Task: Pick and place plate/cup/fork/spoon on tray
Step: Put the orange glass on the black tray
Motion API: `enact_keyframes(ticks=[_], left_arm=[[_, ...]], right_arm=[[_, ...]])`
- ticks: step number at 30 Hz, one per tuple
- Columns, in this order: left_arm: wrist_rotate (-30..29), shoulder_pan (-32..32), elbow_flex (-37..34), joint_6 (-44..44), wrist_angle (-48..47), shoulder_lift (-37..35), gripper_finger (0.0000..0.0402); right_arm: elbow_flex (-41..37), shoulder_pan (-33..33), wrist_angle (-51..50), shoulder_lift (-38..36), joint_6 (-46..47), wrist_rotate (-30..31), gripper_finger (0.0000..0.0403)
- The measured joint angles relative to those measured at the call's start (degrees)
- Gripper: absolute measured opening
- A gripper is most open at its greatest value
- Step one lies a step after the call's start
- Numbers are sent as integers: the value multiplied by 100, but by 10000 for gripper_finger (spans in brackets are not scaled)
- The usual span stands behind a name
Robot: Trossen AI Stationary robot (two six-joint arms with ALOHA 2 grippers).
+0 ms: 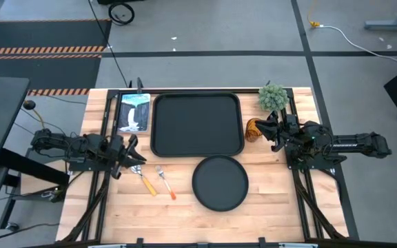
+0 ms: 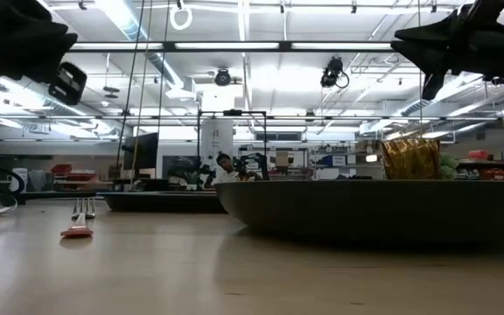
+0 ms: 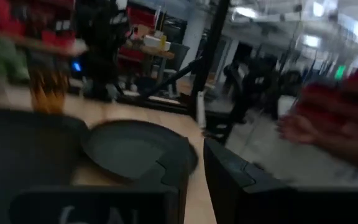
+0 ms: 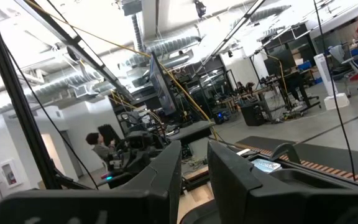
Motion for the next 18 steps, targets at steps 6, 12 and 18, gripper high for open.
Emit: enact_keyframes(ticks=[6,12,18], left_arm=[[-76,0,0,-768,192,0,57],[-80,0,0,-961,445,-2,57],[-241,0,2,-663,486,-2,57]], right_arm=[[0,-2,0,0,1,0,85],[2,-2,158,0,0,199,85],[2,0,49,129,-424,341,85]])
